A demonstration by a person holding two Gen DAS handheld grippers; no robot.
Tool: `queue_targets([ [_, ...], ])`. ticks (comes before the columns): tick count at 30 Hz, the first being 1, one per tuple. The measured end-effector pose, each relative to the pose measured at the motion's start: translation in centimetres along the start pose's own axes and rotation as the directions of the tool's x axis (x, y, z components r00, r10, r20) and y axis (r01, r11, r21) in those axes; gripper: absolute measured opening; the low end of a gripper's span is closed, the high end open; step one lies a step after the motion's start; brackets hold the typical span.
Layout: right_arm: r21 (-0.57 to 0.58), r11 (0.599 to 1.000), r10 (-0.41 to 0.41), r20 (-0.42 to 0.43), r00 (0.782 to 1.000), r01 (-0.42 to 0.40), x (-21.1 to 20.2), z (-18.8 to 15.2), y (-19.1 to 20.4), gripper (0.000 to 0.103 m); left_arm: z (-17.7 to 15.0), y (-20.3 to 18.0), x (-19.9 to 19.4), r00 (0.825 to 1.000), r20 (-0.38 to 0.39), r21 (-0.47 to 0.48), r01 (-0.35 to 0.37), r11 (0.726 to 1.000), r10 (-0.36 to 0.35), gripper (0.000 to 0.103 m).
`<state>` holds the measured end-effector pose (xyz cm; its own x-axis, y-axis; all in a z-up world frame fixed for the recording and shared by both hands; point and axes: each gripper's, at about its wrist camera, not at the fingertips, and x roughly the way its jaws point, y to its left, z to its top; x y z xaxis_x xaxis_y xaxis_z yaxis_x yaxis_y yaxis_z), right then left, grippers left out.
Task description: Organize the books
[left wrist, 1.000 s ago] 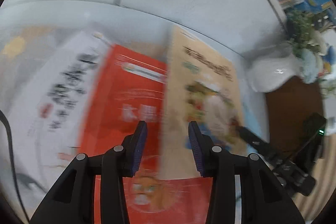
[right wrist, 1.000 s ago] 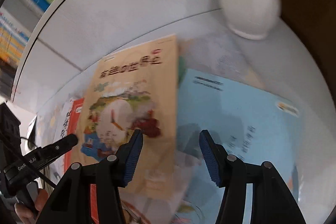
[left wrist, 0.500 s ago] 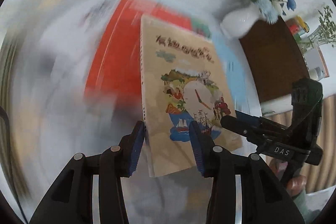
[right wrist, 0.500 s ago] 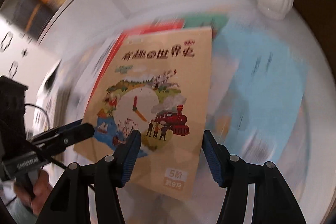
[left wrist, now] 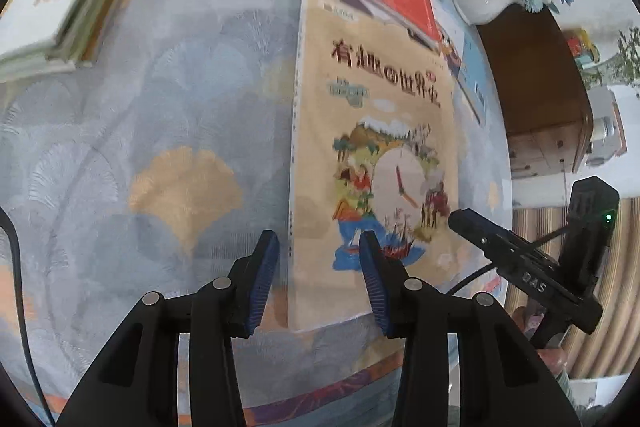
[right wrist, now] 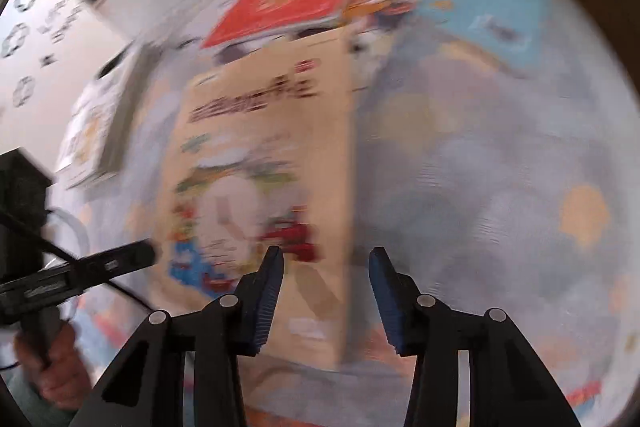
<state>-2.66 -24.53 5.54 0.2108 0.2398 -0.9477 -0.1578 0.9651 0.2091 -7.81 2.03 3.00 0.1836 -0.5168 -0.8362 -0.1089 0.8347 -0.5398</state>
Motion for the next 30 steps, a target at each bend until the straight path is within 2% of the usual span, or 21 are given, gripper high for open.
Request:
queue_targets([
  [2,0.040,0.999,-0.020,-0.012,1.000,0.021,0.3,-0.8,-0.7,0.043,0.5,-0.8,0.5,1.000,-0.003,0.029,-0.013,0.999,0.013,0.038],
  [5,0.061,0.997,0.044,-0.005,0.999,-0.044,0.2,-2.0,-0.2,0.043,1.0,-1.4,1.2,1.000,-0.024,0.042,0.017,0.999,-0.016,0.044],
  [6,0.062,0.995,0.073,-0.007,0.997,-0.073,0.2,-2.2,0.2,0.044,1.2,-1.3,1.2,0.999,-0.025,0.032,0.045,0.998,-0.044,0.049],
  [7,0.063,0.996,0.063,-0.002,0.998,-0.063,0.2,-2.5,0.4,0.046,1.0,-1.1,1.2,0.997,-0.026,0.017,0.071,0.997,-0.071,0.050],
  [9,0.048,0.998,0.029,0.011,1.000,-0.030,0.3,-2.8,1.0,0.046,1.3,0.4,0.5,0.982,-0.013,-0.065,0.185,0.981,-0.186,0.050],
  [10,0.050,0.998,0.030,0.014,0.999,-0.031,0.2,-2.9,0.9,0.046,1.4,0.9,0.0,0.968,0.006,-0.100,0.250,0.963,-0.250,0.050],
  [12,0.086,0.994,0.064,0.016,0.998,-0.065,0.1,-3.0,0.2,0.046,1.4,2.2,-1.3,0.904,0.055,-0.169,0.426,0.889,-0.423,0.050],
  [13,0.124,0.987,0.101,0.021,0.995,-0.103,0.0,-3.6,-0.2,0.047,1.5,2.5,-1.4,0.881,0.064,-0.185,0.472,0.862,-0.469,0.050],
  [14,0.160,0.977,0.139,0.026,0.990,-0.141,0.0,-3.6,-0.9,0.047,1.6,2.8,-1.5,0.850,0.074,-0.207,0.525,0.826,-0.521,0.050],
  [15,0.190,0.967,0.168,0.030,0.985,-0.170,0.0,-3.7,-1.3,0.047,1.7,2.9,-1.4,0.843,0.078,-0.215,0.535,0.817,-0.532,0.050],
  [17,0.255,0.940,0.224,0.041,0.974,-0.227,-0.1,-3.8,-2.5,0.048,1.9,2.7,-1.2,0.865,0.079,-0.205,0.500,0.841,-0.495,0.048],
  [21,0.276,0.929,0.243,0.048,0.969,-0.247,-0.1,-3.9,-2.8,0.049,2.3,1.8,-0.7,0.939,0.058,-0.138,0.344,0.929,-0.339,0.035],
  [23,0.265,0.934,0.233,0.049,0.971,-0.238,-0.1,-3.9,-2.4,0.052,2.4,1.8,-0.5,0.958,0.046,-0.111,0.285,0.952,-0.281,0.032],
  [24,0.263,0.936,0.231,0.049,0.972,-0.236,0.1,-3.7,-2.1,0.053,2.4,1.6,0.0,0.962,0.040,-0.107,0.274,0.956,-0.271,0.032],
  [25,0.262,0.937,0.228,0.050,0.972,-0.233,0.0,-3.7,-2.0,0.055,2.3,1.6,0.4,0.960,0.030,-0.112,0.282,0.953,-0.280,0.032],
  [26,0.262,0.936,0.228,0.051,0.972,-0.234,0.0,-3.7,-1.9,0.057,2.5,1.7,0.9,0.949,0.019,-0.133,0.315,0.940,-0.316,0.032],
  [27,0.262,0.937,0.228,0.051,0.972,-0.233,0.2,-3.6,-1.7,0.058,2.6,2.0,1.5,0.926,0.010,-0.170,0.374,0.912,-0.378,0.032],
  [28,0.262,0.936,0.228,0.052,0.972,-0.234,0.2,-3.6,-1.5,0.061,2.7,2.1,2.4,0.876,-0.004,-0.228,0.469,0.853,-0.483,0.032],
  [29,0.260,0.937,0.229,0.052,0.972,-0.234,0.4,-3.4,-1.4,0.063,2.6,1.9,2.5,0.859,-0.006,-0.243,0.496,0.834,-0.512,0.032],
  [30,0.253,0.939,0.229,0.052,0.972,-0.235,0.3,-3.4,-1.2,0.064,2.7,1.6,2.7,0.860,-0.006,-0.236,0.494,0.837,-0.510,0.032],
])
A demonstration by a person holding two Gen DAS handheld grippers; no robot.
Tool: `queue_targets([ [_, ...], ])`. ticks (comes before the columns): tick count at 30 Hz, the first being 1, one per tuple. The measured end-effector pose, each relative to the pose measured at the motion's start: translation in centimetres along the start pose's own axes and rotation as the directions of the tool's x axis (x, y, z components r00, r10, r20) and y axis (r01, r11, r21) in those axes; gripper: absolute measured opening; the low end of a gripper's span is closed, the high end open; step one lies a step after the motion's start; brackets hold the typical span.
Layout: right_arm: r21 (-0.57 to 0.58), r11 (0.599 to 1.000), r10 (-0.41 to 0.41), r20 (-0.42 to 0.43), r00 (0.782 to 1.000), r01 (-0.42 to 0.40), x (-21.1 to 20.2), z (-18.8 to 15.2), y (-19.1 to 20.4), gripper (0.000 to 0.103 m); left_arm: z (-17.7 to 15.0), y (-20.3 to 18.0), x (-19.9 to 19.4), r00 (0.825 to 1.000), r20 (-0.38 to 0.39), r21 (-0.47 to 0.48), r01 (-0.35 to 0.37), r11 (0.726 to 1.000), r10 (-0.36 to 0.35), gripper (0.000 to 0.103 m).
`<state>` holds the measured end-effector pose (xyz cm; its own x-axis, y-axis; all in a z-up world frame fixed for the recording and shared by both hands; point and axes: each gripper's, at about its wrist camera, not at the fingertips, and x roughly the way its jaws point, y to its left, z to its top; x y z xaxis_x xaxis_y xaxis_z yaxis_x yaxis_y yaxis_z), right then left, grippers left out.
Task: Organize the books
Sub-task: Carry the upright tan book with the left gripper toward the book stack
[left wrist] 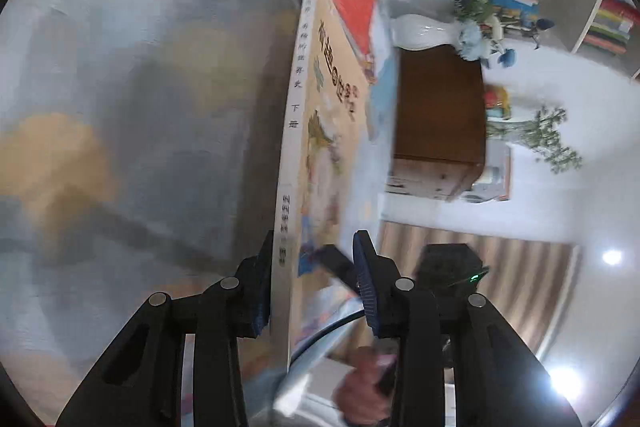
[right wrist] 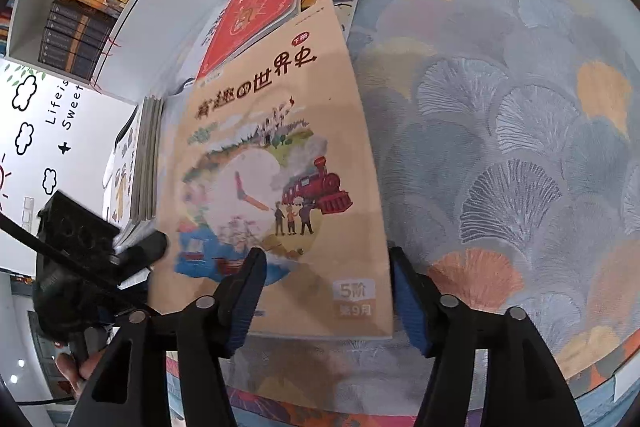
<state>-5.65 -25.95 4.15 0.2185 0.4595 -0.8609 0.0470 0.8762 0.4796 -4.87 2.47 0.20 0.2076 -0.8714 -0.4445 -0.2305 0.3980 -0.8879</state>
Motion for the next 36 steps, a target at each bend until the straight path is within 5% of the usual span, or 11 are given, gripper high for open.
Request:
queue_targets([
  [4,0.019,1.000,0.018,-0.013,1.000,-0.017,0.2,0.4,-0.4,0.064,0.6,-0.9,0.7,0.998,0.012,0.022,-0.067,0.998,0.066,0.030],
  [9,0.176,0.973,0.162,-0.050,0.986,-0.151,-0.4,1.2,-3.2,0.064,1.7,-0.6,0.4,0.991,-0.012,-0.117,0.131,0.984,-0.134,0.030],
  [14,0.380,0.860,0.363,0.012,0.932,-0.340,0.3,1.4,-7.1,0.064,2.6,-1.3,1.3,0.972,-0.029,-0.172,0.224,0.959,-0.232,0.030],
  [20,0.444,0.768,0.500,0.037,0.865,-0.462,2.4,1.4,-7.1,0.070,2.9,-1.3,1.6,0.952,-0.044,-0.216,0.287,0.933,-0.303,0.030],
  [22,0.436,0.771,0.501,0.037,0.865,-0.465,2.9,2.0,-6.6,0.071,3.2,-0.9,1.2,0.950,-0.036,-0.228,0.294,0.928,-0.310,0.030],
  [25,0.391,0.806,0.477,0.015,0.879,-0.444,2.4,2.3,-6.1,0.066,3.9,-1.1,1.0,0.967,-0.029,-0.205,0.240,0.949,-0.251,0.030],
  [29,0.332,0.850,0.436,-0.004,0.900,-0.410,1.4,2.1,-5.2,0.065,4.1,-1.7,1.1,0.999,-0.031,-0.109,0.024,0.994,-0.027,0.030],
  [33,0.294,0.884,0.385,-0.015,0.923,-0.363,0.7,2.8,-4.4,0.065,3.6,-2.1,1.9,0.983,0.008,-0.069,-0.182,0.981,0.183,0.029],
  [36,0.243,0.910,0.348,-0.010,0.937,-0.335,-0.5,3.3,-3.3,0.065,3.3,-3.0,2.4,0.976,0.019,-0.038,-0.218,0.975,0.219,0.031],
])
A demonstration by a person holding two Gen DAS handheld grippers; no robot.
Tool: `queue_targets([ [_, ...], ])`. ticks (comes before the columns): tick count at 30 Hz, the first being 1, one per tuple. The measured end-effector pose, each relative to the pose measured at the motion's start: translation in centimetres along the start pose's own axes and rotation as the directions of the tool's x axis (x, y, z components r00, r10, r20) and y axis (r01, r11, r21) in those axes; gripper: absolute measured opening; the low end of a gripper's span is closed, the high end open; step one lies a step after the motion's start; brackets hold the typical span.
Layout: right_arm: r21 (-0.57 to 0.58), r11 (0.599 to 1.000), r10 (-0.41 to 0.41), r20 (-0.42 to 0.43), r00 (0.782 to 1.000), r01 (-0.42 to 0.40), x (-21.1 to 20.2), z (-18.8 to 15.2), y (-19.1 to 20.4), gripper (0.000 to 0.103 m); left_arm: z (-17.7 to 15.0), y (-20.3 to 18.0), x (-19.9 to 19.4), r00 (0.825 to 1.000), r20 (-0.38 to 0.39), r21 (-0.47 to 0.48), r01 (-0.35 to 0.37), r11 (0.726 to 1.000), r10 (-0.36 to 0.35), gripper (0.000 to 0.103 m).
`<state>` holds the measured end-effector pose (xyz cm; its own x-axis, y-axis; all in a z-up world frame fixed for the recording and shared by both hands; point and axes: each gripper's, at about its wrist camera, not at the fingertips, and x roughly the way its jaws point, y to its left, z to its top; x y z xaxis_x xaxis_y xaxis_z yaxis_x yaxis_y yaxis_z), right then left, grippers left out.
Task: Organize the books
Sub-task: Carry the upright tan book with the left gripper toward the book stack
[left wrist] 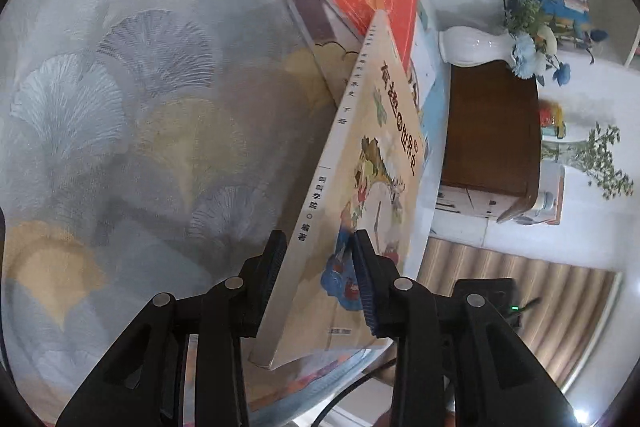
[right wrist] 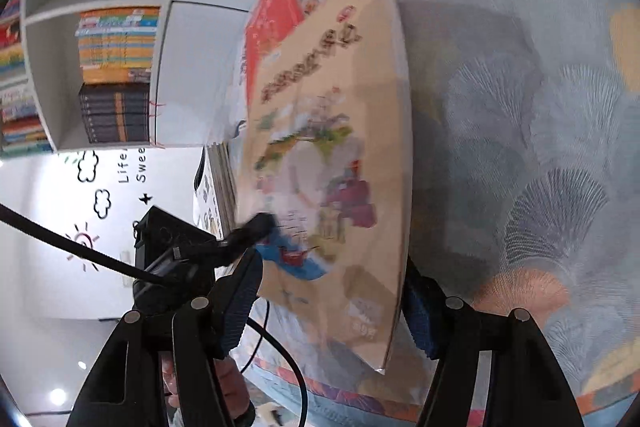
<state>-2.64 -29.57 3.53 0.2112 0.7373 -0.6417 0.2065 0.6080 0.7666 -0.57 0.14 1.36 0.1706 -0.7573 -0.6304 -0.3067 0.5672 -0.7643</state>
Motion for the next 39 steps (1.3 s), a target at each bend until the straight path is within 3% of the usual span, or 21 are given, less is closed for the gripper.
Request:
queue_targets([
  [2,-0.029,0.999,-0.038,0.006,0.999,0.038,-0.3,0.1,0.5,0.069,0.0,-0.5,0.2,1.000,-0.019,0.016,0.019,1.000,-0.019,0.028],
  [3,-0.033,0.998,-0.049,0.006,0.999,0.049,-0.4,0.0,0.3,0.070,-0.1,-0.6,0.3,0.998,-0.035,0.010,0.043,0.999,-0.042,0.021],
  [5,-0.014,0.999,-0.051,0.000,0.999,0.051,-0.3,0.0,-0.4,0.071,-0.2,-0.5,1.0,0.978,-0.089,-0.079,0.183,0.980,-0.190,0.018],
  [6,0.019,0.999,-0.040,-0.005,0.999,0.040,-0.1,0.0,-1.3,0.071,-0.2,-0.8,1.3,0.971,-0.096,-0.100,0.210,0.973,-0.220,0.018],
  [9,0.080,0.997,0.000,-0.009,1.000,0.001,-0.3,-0.3,-2.8,0.071,-0.2,-1.2,1.6,0.962,-0.102,-0.123,0.240,0.963,-0.253,0.015],
  [12,0.126,0.990,0.059,-0.015,0.998,-0.056,-0.5,-0.4,-3.7,0.072,-0.2,0.0,2.2,0.918,-0.104,-0.245,0.350,0.904,-0.383,0.016],
  [14,0.175,0.979,0.107,-0.011,0.994,-0.103,-1.0,-0.9,-4.9,0.081,-0.1,0.1,2.3,0.911,-0.102,-0.249,0.365,0.897,-0.399,0.016],
  [19,0.287,0.932,0.224,0.030,0.974,-0.223,-1.4,-1.4,-8.0,0.081,0.0,-0.2,2.4,0.912,-0.133,-0.246,0.349,0.904,-0.389,0.016],
  [22,0.278,0.920,0.275,0.040,0.961,-0.275,-1.0,-0.4,-7.6,0.081,-0.3,-0.3,2.6,0.899,-0.140,-0.260,0.372,0.891,-0.416,0.016],
  [26,0.246,0.919,0.313,0.020,0.950,-0.308,0.5,0.7,-5.9,0.078,-0.5,-0.4,2.5,0.894,-0.149,-0.257,0.378,0.890,-0.423,0.016],
  [28,0.218,0.922,0.320,0.033,0.947,-0.319,0.5,0.9,-4.8,0.065,-0.4,-0.4,2.1,0.901,-0.146,-0.238,0.370,0.898,-0.409,0.016],
  [30,0.173,0.939,0.295,0.045,0.954,-0.298,-0.2,0.8,-4.0,0.053,-0.3,-1.2,1.9,0.927,-0.158,-0.173,0.313,0.934,-0.341,0.016],
  [32,0.112,0.968,0.221,0.050,0.974,-0.225,-1.0,0.7,-3.3,0.047,-0.5,-2.4,1.6,0.963,-0.170,-0.033,0.206,0.978,-0.208,0.016],
  [33,0.057,0.987,0.147,0.049,0.988,-0.149,-1.4,0.6,-2.4,0.047,-0.7,-3.0,1.6,0.971,-0.178,0.026,0.165,0.986,-0.158,0.016],
  [35,-0.024,0.998,0.053,0.058,0.997,-0.052,-1.8,0.4,-1.1,0.047,-1.6,-4.6,1.8,0.987,-0.158,0.174,0.051,0.983,-0.023,0.018],
  [39,-0.145,0.986,-0.065,0.086,0.994,0.077,-2.4,-0.1,0.8,0.046,-2.9,-6.0,1.5,0.993,-0.117,0.274,0.007,0.962,0.026,0.019],
])
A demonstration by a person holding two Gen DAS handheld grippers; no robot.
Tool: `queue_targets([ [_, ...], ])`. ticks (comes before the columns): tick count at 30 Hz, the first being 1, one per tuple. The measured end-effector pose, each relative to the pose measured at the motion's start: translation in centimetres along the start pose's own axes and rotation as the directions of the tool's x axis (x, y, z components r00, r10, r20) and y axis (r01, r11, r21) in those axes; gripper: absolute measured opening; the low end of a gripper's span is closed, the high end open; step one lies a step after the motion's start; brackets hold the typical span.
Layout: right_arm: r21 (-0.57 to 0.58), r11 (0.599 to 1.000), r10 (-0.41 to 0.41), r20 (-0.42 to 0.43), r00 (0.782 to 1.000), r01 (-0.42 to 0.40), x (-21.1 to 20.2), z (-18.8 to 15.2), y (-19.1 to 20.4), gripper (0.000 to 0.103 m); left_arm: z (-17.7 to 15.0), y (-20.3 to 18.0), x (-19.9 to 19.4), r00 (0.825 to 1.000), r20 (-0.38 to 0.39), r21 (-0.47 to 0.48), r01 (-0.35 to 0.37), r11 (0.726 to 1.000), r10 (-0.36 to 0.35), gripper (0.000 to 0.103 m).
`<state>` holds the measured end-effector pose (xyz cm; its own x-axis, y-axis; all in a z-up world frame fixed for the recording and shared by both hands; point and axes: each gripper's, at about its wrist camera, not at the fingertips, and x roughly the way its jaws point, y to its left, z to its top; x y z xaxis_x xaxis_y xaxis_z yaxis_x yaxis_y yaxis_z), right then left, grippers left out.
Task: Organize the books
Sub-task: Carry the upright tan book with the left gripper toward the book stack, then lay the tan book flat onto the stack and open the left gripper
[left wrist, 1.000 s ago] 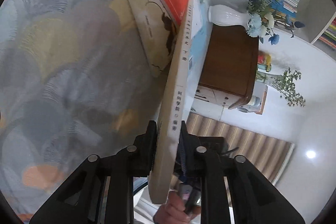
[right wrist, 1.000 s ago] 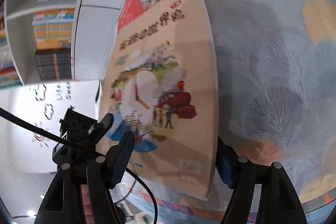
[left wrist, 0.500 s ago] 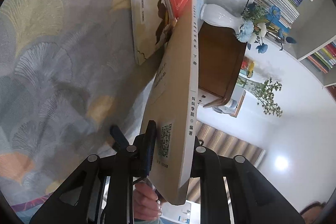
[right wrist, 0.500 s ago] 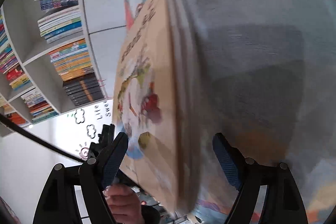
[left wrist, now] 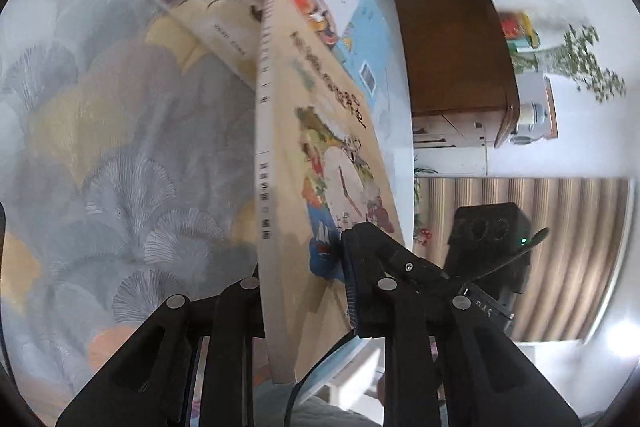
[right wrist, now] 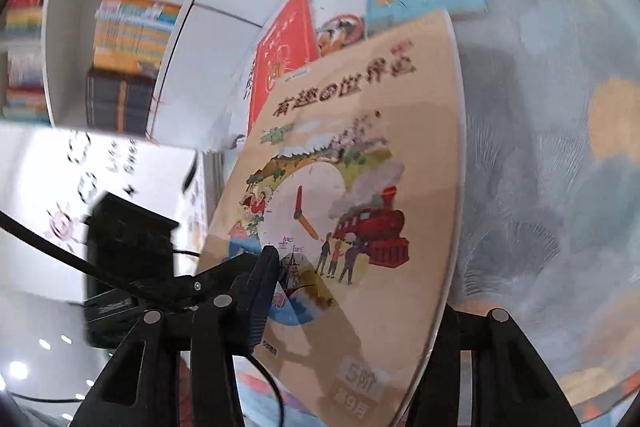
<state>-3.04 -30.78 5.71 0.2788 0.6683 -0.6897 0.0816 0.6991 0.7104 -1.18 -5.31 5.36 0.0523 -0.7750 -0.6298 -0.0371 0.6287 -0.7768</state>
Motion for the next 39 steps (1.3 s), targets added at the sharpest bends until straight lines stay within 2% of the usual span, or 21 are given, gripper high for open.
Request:
queue_targets([
  [5,-0.094,0.995,-0.035,0.013,0.999,0.036,-0.8,-0.9,2.1,0.046,-1.5,-2.5,-1.5,0.997,0.048,0.118,-0.073,0.990,0.068,0.019],
  [7,-0.133,0.991,-0.030,0.013,0.999,0.031,-1.2,-1.2,3.3,0.046,-2.1,-3.4,-2.5,0.995,0.075,0.144,-0.083,0.986,0.072,0.019],
  [15,-0.255,0.967,-0.006,-0.001,1.000,0.006,-1.6,-1.7,7.9,0.047,-3.1,-3.9,-6.7,0.983,0.170,0.137,-0.097,0.986,0.073,0.021],
  [21,-0.329,0.944,0.029,-0.030,0.999,-0.037,-0.2,-2.7,11.9,0.047,-3.8,-2.9,-11.2,0.962,0.262,0.127,-0.109,0.986,0.073,0.022],
  [26,-0.418,0.905,0.052,-0.076,0.996,-0.079,3.2,-2.2,17.5,0.048,-4.0,0.3,-17.0,0.926,0.370,0.077,-0.113,0.991,0.077,0.023],
  [28,-0.452,0.886,0.062,-0.114,0.992,-0.108,6.1,-2.0,20.4,0.048,-4.0,1.9,-19.1,0.909,0.406,0.054,-0.126,0.991,0.094,0.023],
  [30,-0.479,0.868,0.067,-0.149,0.987,-0.132,9.1,-2.1,22.8,0.049,-4.1,4.1,-21.7,0.883,0.448,0.026,-0.170,0.985,0.141,0.024],
  [32,-0.503,0.851,0.062,-0.183,0.981,-0.148,12.4,-2.4,24.9,0.049,-4.0,6.5,-23.8,0.864,0.476,-0.012,-0.181,0.983,0.164,0.024],
  [34,-0.525,0.835,0.057,-0.214,0.975,-0.163,15.5,-2.6,26.6,0.049,-3.7,9.1,-25.4,0.857,0.493,-0.058,-0.140,0.988,0.150,0.024],
  [36,-0.545,0.823,0.038,-0.230,0.973,-0.161,17.9,-2.8,28.0,0.049,-3.3,11.2,-26.2,0.858,0.496,-0.086,-0.106,0.991,0.135,0.024],
  [39,-0.537,0.832,0.008,-0.237,0.971,-0.138,20.9,-3.2,28.8,0.049,-2.5,14.6,-26.8,0.862,0.496,-0.118,-0.049,0.992,0.102,0.024],
])
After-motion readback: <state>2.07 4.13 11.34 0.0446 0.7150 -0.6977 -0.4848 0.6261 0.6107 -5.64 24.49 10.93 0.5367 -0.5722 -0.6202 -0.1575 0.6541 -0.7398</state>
